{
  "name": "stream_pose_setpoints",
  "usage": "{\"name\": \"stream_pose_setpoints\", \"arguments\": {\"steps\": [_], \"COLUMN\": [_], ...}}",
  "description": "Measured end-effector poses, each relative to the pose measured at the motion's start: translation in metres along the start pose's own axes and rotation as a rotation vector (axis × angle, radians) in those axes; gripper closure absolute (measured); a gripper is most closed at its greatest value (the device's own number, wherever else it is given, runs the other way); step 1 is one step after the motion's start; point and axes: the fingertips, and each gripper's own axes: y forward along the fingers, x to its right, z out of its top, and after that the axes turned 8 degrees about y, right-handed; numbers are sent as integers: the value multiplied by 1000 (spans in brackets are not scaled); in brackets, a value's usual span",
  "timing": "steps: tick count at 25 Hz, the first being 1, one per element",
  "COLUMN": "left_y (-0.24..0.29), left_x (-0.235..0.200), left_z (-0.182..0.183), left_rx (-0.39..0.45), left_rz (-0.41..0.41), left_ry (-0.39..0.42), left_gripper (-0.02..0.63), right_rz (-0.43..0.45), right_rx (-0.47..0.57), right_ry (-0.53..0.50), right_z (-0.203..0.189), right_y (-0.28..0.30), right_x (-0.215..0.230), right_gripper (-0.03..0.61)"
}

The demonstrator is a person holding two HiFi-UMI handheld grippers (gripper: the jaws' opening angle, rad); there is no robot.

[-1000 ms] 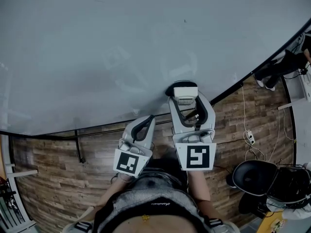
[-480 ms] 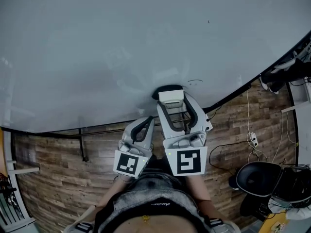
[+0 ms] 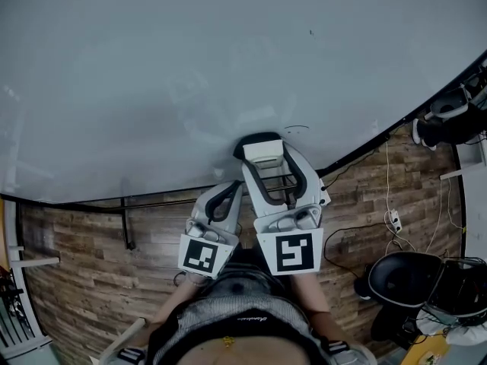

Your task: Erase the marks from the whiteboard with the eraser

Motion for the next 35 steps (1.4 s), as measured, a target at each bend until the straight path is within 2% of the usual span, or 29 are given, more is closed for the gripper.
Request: {"name": "stream_pose_setpoints", "arguments": {"steps": [8,11,20,24,30,35], "left_y": [6,8,12,12,0,-12], "left_x": [13,16,21,20,15,4], "left_z": [8,8,4,5,5,1], "left_rx": [17,22,15,16,15,6], "left_rz": [-3,-12,-31,-39,-52,-54], "left_ry": [0,-4,-4,2,5,6], "left_gripper": [611,611,611,611,611,611], "right_rz": [-51,-76,-234,-253,-197,-129], "right_rx": [-15,-16,-70,-54,-23,32], "right_ry": [33,2,-18,-6,-58,-37], "right_z": [-4,-6,-17,-11,11,25], "right_y": [-20,-24,-43,-40,-27,-11], "right_x": [42,54,98,96,55,13], "right_gripper": [325,325,327,328,328,328]}}
